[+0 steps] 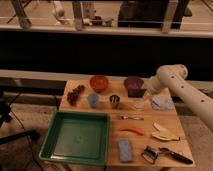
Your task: Place eraser in paper cup
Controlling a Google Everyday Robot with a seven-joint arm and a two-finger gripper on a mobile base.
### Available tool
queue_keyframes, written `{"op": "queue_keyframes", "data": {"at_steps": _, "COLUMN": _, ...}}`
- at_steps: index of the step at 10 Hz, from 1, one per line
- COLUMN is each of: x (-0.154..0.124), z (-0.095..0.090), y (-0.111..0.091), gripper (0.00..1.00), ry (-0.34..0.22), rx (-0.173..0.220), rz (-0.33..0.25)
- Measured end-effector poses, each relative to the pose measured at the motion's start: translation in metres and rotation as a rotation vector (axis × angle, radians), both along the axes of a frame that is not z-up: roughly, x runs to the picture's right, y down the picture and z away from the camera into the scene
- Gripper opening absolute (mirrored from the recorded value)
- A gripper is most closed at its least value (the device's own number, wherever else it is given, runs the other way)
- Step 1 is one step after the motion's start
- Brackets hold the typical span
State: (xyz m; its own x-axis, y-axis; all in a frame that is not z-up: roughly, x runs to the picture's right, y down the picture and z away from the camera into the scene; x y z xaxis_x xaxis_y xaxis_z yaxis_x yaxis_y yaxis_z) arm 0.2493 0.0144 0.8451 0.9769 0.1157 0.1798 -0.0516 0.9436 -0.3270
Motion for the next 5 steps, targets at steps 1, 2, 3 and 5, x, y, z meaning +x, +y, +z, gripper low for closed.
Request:
{"op": "queue_keyframes", "data": {"at_steps": 1, "x": 0.0044, "z": -0.0007, "y": -0.0014, "gripper": 0.00, "ry": 0.010, "rx": 0.006, "rz": 0.003}}
{"op": "queue_keyframes", "data": {"at_steps": 2, "x": 0.0069, "z": -0.0014, "y": -0.0021, "gripper": 0.00, "ry": 0.016, "rx": 0.010, "rz": 0.004}}
{"op": "queue_keyframes", "data": {"at_steps": 3, "x": 0.0089, "z": -0.0021, "y": -0.0029, "gripper": 0.00, "ry": 0.021, "rx": 0.013, "rz": 0.005}}
{"op": "queue_keyframes", "data": {"at_steps": 5, "x": 0.0115, "z": -0.0028, "y": -0.0042, "gripper": 0.00, "ry": 0.028, "rx": 0.018, "rz": 0.007}}
